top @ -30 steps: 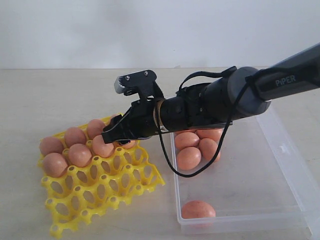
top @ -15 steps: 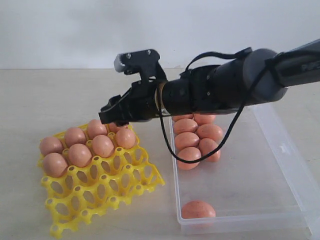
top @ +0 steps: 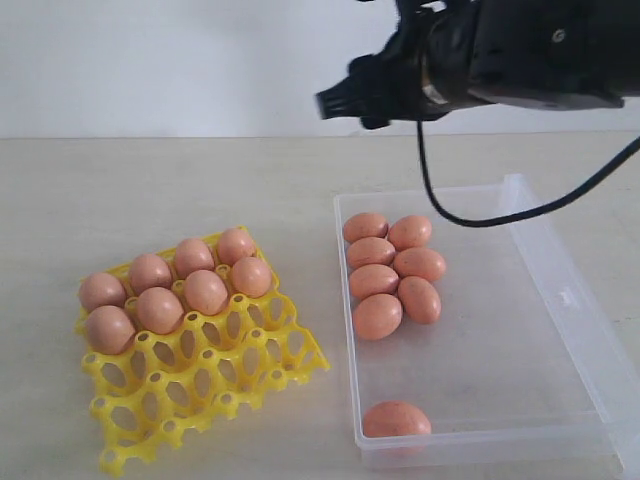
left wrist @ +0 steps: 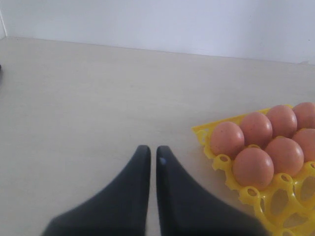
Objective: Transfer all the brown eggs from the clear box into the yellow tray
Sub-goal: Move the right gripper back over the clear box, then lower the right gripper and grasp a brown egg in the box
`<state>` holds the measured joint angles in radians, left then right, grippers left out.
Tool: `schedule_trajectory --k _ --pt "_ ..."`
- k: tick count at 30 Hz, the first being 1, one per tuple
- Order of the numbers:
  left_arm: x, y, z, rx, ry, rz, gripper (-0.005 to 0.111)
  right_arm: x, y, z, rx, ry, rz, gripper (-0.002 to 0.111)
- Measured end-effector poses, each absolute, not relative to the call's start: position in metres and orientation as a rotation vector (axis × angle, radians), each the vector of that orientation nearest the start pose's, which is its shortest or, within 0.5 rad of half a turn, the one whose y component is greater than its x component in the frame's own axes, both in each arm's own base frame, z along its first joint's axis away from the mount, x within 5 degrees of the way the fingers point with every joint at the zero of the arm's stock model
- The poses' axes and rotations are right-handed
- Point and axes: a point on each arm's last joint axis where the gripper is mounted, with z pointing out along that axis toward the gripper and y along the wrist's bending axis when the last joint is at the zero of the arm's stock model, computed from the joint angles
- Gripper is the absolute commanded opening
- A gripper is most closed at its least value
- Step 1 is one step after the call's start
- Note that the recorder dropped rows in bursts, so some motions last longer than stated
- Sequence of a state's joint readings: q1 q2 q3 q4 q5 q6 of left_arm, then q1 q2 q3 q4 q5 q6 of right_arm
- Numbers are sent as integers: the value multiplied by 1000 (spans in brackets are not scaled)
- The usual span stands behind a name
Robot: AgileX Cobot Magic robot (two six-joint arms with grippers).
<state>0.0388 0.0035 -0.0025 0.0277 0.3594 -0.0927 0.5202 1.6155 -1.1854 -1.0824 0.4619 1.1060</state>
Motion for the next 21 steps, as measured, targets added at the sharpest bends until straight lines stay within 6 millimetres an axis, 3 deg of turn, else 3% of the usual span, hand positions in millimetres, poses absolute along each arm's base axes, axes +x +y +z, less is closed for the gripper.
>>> schedule_trajectory --k 5,9,12,16,21 --pt "53 3 181 -104 1841 -11 4 317 110 294 -260 2254 -639 54" --pt "53 3 181 -104 1841 -11 4 307 90 283 -286 2474 -784 54" --pt "53 3 181 -104 1841 -11 4 305 79 271 -382 2659 -667 54" --pt "53 3 181 -104 1841 -11 4 304 74 246 -543 2899 -338 54" --pt "53 3 181 -104 1841 -11 4 314 83 224 -590 2939 -41 54"
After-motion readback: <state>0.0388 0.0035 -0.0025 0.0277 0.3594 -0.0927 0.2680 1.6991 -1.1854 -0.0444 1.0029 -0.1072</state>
